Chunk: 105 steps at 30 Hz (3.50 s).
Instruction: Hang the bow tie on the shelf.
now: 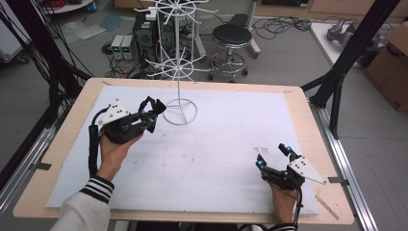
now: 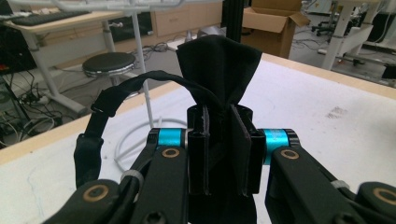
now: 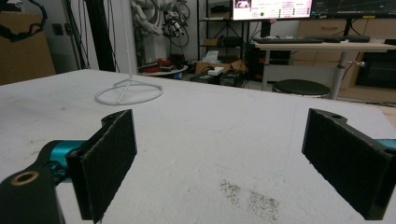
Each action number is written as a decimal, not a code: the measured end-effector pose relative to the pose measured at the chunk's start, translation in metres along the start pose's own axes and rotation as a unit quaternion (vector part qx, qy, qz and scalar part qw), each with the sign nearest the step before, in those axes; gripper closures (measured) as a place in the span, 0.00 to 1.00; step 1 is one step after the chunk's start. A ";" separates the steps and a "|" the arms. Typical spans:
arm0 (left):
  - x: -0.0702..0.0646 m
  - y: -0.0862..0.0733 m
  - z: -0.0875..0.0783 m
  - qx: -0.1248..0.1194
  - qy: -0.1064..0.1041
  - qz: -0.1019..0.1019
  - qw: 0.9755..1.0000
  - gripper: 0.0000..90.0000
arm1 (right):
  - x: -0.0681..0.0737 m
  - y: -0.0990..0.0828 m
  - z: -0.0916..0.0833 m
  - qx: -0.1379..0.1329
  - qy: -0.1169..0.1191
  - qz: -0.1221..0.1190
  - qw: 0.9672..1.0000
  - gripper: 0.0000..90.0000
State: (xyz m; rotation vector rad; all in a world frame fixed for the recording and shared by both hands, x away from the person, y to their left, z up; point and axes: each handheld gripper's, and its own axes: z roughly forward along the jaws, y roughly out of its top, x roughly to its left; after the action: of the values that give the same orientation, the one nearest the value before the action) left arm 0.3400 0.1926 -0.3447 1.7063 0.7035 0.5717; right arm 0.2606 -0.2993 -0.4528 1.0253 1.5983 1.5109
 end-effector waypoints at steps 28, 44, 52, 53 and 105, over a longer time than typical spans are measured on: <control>-0.007 0.054 0.022 -0.034 -0.003 0.017 0.999 0.86 | 0.000 0.000 0.000 0.001 0.001 0.001 1.000 0.10; -0.011 0.055 0.045 -0.020 -0.001 0.023 1.000 0.86 | 0.000 0.000 0.000 0.000 0.001 0.002 1.000 0.10; -0.007 0.050 0.056 -0.015 0.004 0.017 1.000 0.86 | 0.000 0.000 -0.001 -0.001 0.000 0.003 1.000 0.10; -0.005 0.049 0.059 -0.012 0.005 0.015 1.000 0.86 | 0.000 0.000 -0.001 -0.001 0.000 0.002 1.000 0.10; 0.020 -0.031 -0.009 -0.045 -0.052 -0.010 0.998 0.08 | -0.001 -0.001 -0.002 -0.007 0.000 0.009 1.000 0.10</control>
State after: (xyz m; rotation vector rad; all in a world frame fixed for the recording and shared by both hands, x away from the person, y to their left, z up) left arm 0.3429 0.2189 -0.3723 1.6313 0.6112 0.4885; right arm 0.2591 -0.3010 -0.4533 1.0342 1.5798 1.5337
